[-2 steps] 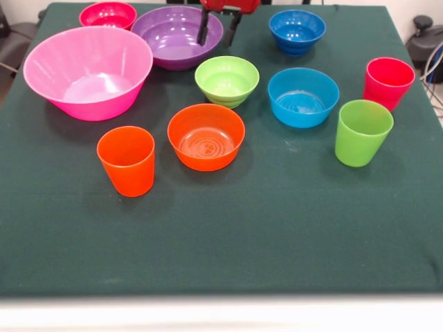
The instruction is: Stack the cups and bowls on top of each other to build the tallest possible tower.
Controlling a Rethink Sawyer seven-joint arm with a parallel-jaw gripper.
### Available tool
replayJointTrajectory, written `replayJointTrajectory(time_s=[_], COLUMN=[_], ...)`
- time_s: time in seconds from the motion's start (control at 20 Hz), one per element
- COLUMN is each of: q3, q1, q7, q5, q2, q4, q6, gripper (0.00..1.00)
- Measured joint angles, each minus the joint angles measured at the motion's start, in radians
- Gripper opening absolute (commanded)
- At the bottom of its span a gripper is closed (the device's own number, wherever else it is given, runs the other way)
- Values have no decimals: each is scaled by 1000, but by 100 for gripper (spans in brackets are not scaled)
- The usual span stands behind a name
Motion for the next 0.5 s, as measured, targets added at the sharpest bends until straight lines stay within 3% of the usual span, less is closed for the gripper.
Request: replayJointTrajectory(time_s=[0.05,0.5], q3=[0,-11], q1=[0,-1], q7=[0,0], q5=[0,0], q2=[6,13], q4=[-3,-4], q6=[0,0], gripper=[0,0])
